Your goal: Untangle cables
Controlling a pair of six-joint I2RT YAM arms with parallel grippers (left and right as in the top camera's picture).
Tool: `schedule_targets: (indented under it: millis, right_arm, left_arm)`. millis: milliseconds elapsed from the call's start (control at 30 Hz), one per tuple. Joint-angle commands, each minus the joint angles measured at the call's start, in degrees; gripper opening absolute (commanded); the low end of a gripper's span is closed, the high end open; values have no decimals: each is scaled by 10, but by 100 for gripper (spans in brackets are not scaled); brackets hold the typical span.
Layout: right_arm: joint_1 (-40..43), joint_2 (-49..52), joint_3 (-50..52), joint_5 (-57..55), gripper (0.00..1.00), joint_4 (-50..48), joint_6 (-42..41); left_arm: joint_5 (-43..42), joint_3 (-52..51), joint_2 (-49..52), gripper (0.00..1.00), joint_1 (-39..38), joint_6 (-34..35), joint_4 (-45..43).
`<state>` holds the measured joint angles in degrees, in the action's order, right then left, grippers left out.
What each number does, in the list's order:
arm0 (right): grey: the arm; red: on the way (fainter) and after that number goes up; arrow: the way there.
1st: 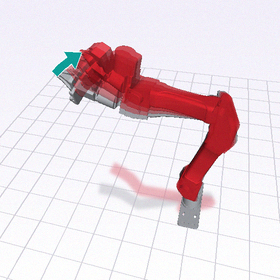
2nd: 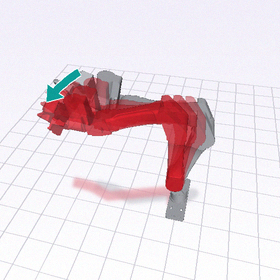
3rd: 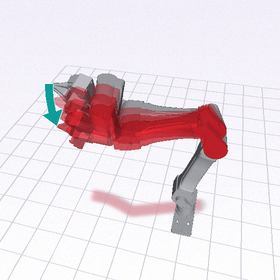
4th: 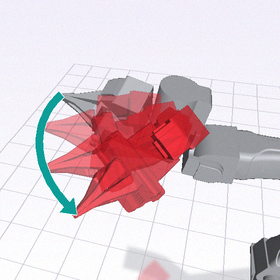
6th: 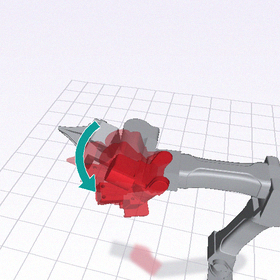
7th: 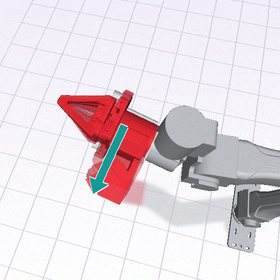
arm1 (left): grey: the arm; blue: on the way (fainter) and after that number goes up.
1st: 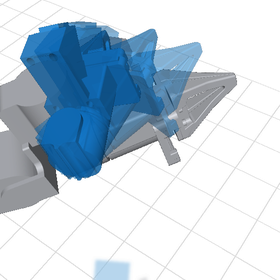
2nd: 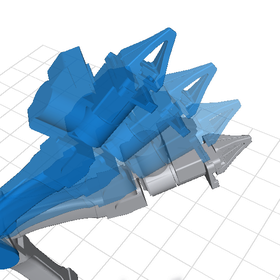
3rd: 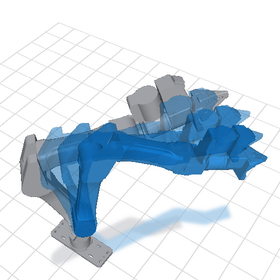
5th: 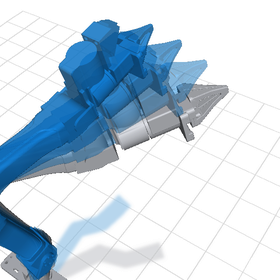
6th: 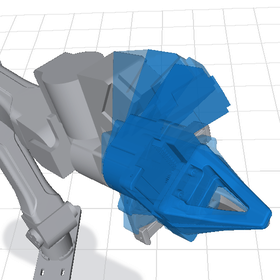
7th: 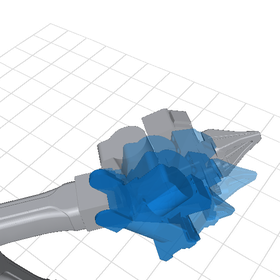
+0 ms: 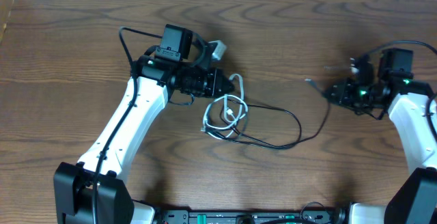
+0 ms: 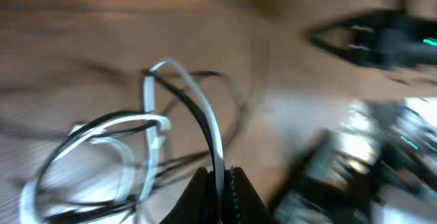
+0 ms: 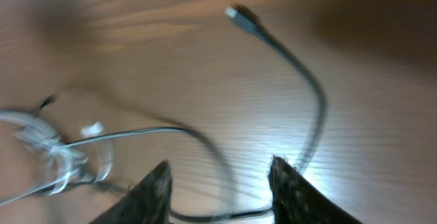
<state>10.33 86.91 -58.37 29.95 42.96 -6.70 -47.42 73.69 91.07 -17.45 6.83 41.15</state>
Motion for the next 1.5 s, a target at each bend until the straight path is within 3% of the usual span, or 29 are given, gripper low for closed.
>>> schedule_targets:
  millis: [0,133,400,600,833,967,1100,1200,1433,1467]
  right_arm:
    - [-30,-12,-1,141,47,-8,65]
    - [-79,-12,-1,141,48,-12,87]
    - [-187,-12,-1,134,43,-38,91]
    - [-238,-12,-1,126,42,-50,91]
    - [-269,-12,-1,115,46,-47,89]
    - [-269,-12,-1,102,43,-43,89]
    - [-269,-12,-1,102,31,-42,89]
    - [-269,-12,-1,86,3,-44,89]
    - [-269,-12,-1,29,1,-45,58]
    - [-269,-12,-1,30,6,-46,59]
  left_arm:
    - [-228,-3,-14,7,-9,-56,-27]
    - [-309,-3,-14,8,-18,-52,-79]
    - [-307,-3,-14,7,-37,-7,-158]
    - [-183,-3,-14,7,-42,10,-146]
    - [-126,-3,-15,7,-42,56,-174]
    - [-103,-3,-24,7,-41,106,-226]
    - [-101,-3,-45,8,-41,167,-293]
    - [-99,-3,-64,8,-41,177,-305]
    - [-99,-3,-83,8,-41,173,-272]
    - [-96,-3,-83,7,-41,172,-264]
